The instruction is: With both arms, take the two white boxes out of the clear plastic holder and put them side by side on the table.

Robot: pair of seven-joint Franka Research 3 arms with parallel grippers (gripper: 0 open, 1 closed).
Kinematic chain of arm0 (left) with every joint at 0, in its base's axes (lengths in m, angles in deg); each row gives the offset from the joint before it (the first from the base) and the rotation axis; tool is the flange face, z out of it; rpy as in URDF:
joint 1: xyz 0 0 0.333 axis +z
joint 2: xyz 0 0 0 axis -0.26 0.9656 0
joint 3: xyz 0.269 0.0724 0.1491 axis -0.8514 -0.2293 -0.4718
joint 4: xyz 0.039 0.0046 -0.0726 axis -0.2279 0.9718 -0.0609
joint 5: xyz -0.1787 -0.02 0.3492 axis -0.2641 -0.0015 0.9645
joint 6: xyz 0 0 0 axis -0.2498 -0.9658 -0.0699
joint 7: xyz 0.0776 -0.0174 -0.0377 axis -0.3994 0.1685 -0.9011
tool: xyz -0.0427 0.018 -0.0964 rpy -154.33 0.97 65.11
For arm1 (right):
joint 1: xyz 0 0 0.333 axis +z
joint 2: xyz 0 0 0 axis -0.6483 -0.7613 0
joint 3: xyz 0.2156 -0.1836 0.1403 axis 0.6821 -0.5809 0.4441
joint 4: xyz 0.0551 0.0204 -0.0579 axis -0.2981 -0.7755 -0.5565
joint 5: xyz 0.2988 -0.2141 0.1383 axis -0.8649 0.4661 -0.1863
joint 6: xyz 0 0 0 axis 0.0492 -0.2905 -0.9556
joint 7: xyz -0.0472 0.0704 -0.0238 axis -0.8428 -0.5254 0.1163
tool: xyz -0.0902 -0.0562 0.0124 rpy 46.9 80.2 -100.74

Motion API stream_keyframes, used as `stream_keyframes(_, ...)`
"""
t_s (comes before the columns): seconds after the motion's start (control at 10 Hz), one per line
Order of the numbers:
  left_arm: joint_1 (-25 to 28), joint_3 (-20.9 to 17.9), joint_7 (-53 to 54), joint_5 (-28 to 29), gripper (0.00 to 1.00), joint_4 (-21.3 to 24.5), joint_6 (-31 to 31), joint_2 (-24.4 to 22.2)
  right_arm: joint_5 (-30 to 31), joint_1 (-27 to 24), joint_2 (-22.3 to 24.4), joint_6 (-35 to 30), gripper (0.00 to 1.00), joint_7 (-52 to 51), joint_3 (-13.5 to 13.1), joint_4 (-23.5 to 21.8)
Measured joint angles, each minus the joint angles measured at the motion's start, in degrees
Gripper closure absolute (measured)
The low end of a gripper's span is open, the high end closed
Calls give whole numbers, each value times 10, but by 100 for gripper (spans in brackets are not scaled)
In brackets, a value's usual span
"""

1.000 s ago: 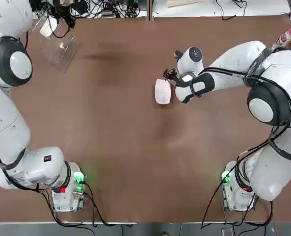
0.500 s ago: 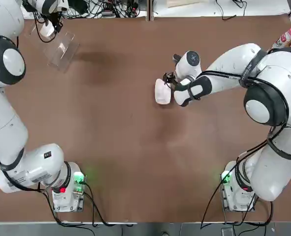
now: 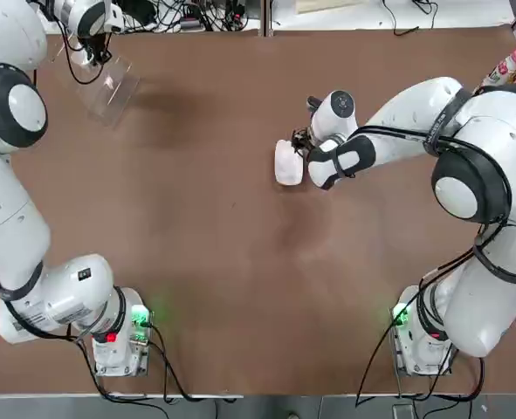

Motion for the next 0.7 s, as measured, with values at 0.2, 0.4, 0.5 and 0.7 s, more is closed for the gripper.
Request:
stream_keyframes(0.2, -2, 6, -8, -16, 98, -8, 0, -3, 0, 1, 0, 0, 50, 0, 0, 0)
stream_keyframes(0.4, -8, 18, -22, -84, 98, -12, -11, -20, 0, 18, -3, 0, 63, 0, -11, 0)
stream_keyframes(0.5, -9, 40, -49, -114, 98, -12, -39, -33, 0, 34, -4, 0, 68, 0, -22, 0)
stream_keyframes(0.7, -14, 118, -146, -147, 98, -14, -118, -49, 0, 46, -5, 0, 94, 0, -36, 0)
